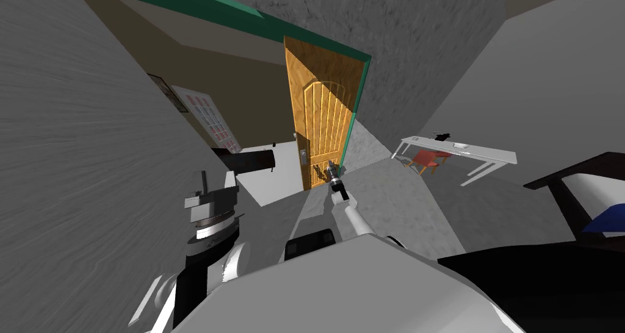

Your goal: Pull the door open

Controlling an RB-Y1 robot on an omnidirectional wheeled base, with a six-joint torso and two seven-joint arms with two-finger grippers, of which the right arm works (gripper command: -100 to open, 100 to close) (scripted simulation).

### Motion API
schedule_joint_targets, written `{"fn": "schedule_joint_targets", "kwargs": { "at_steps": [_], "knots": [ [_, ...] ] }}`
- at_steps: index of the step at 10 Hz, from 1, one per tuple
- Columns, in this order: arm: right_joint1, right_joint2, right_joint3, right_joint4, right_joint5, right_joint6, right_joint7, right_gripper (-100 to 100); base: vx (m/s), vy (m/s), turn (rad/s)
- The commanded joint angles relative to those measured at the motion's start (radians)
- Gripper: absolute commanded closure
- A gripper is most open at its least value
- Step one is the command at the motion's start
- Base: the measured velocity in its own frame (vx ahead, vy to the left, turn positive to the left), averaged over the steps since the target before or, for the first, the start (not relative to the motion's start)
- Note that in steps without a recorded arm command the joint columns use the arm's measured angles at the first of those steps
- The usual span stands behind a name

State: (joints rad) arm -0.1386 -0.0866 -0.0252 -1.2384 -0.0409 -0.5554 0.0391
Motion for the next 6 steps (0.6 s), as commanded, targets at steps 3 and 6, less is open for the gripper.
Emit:
{"fn": "schedule_joint_targets", "kwargs": {
  "at_steps": [3, 6],
  "knots": [
    [-0.054, 0.004, -0.003, 0.1, -0.002, 0.003, -0.005, -100, 0.066, 0.007, 0.043],
    [-0.1, 0.005, -0.006, 0.176, -0.004, 0.007, -0.01, -100, 0.084, 0.003, 0.052]
  ]
}}
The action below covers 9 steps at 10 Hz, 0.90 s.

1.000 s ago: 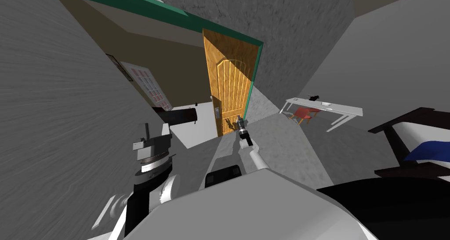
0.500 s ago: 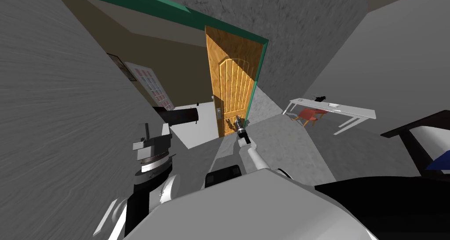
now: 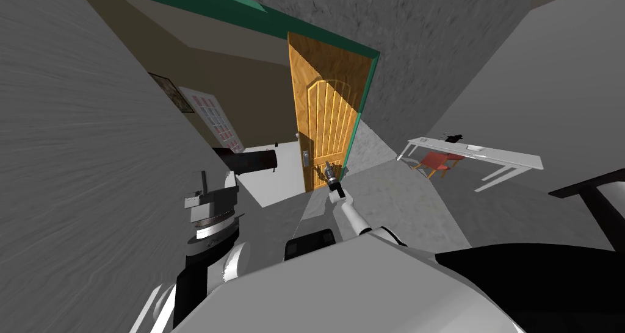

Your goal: Pull the door open

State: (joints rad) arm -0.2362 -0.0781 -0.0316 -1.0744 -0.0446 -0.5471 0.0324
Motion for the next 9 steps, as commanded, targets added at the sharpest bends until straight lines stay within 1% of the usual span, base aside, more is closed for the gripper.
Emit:
{"fn": "schedule_joint_targets", "kwargs": {
  "at_steps": [1, 2, 3, 6, 7, 9],
  "knots": [
    [-0.023, -0.002, -0.001, 0.048, -0.002, 0.0, -0.005, -100, 0.058, 0.008, 0.031],
    [-0.045, -0.001, -0.003, 0.08, -0.003, 0.002, -0.008, -100, 0.072, -0.009, 0.066],
    [-0.045, -0.001, -0.003, 0.084, -0.003, 0.002, -0.008, -100, 0.061, -0.008, 0.024],
    [-0.106, 0.003, -0.007, 0.179, -0.006, 0.007, -0.015, -100, 0.08, 0.003, 0.052],
    [-0.106, 0.003, -0.007, 0.187, -0.006, 0.007, -0.015, -100, 0.063, -0.002, 0.021],
    [-0.145, 0.006, -0.01, 0.246, -0.008, 0.01, -0.019, -100, 0.075, 0.004, 0.043]
  ]
}}
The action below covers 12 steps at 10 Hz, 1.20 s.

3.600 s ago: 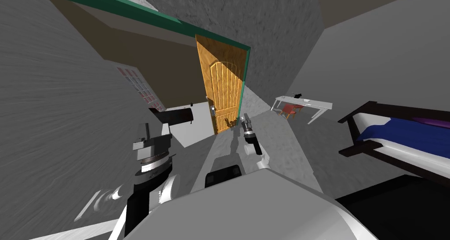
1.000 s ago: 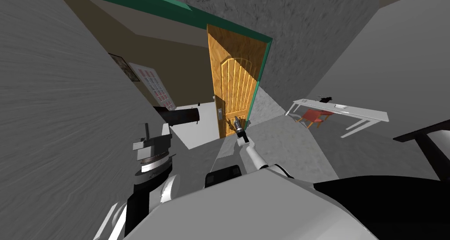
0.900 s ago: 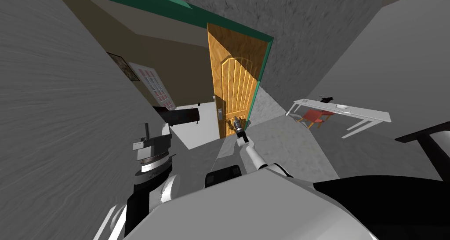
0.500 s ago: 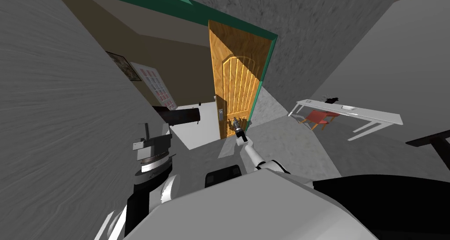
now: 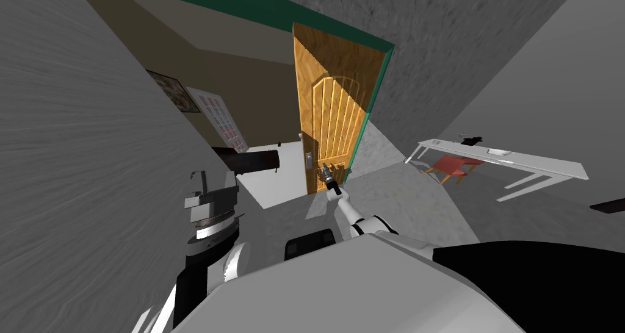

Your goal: Pull the door open

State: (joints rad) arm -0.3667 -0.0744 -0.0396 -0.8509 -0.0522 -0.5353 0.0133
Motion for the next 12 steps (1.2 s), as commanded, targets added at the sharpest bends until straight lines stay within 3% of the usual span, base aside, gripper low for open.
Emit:
{"fn": "schedule_joint_targets", "kwargs": {
  "at_steps": [1, 10, 12],
  "knots": [
    [-0.014, 0.003, -0.002, 0.029, -0.001, -0.002, 0.0, -100, 0.057, 0.001, 0.023],
    [-0.158, 0.021, -0.012, 0.269, -0.008, 0.01, -0.016, -100, 0.077, -0.006, 0.043],
    [-0.176, 0.025, -0.013, 0.3, -0.009, 0.012, -0.018, -100, 0.062, -0.006, 0.036]
  ]
}}
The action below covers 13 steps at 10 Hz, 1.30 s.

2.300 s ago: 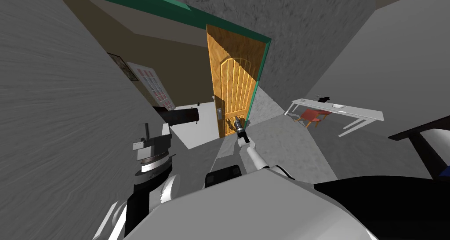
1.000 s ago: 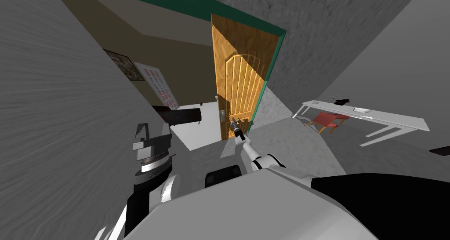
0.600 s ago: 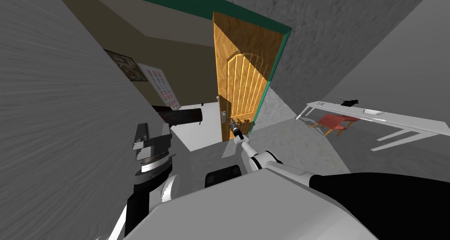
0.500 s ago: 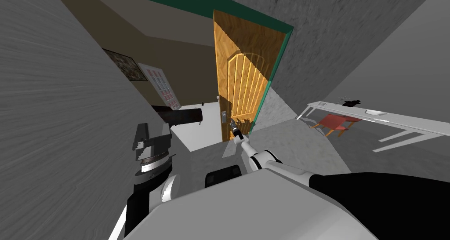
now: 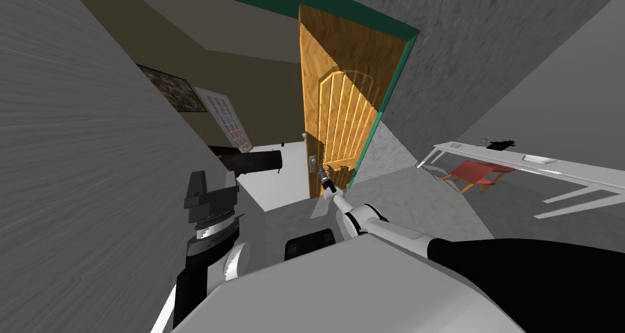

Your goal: Pull the door open

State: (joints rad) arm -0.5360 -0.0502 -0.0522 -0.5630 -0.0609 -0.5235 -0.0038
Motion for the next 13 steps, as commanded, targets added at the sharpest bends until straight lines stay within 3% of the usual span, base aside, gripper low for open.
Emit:
{"fn": "schedule_joint_targets", "kwargs": {
  "at_steps": [1, 3, 6, 8, 10, 13],
  "knots": [
    [-0.017, 0.003, -0.001, 0.03, -0.001, 0.0, -0.002, -100, 0.063, -0.002, 0.025],
    [-0.021, 0.004, -0.001, 0.036, -0.001, 0.001, -0.002, -100, 0.044, -0.003, 0.016],
    [-0.019, -0.006, 0.002, 0.04, 0.003, 0.003, -0.005, -100, -0.006, -0.142, 0.006],
    [-0.008, -0.028, 0.02, 0.044, 0.023, 0.012, -0.018, -100, -0.074, -0.175, 0.125],
    [-0.008, -0.024, 0.033, 0.042, 0.036, 0.013, -0.028, -100, 0.099, -0.001, 0.078],
    [-0.011, -0.007, 0.041, 0.039, 0.043, 0.011, -0.035, -100, 0.172, 0.082, -0.079]
  ]
}}
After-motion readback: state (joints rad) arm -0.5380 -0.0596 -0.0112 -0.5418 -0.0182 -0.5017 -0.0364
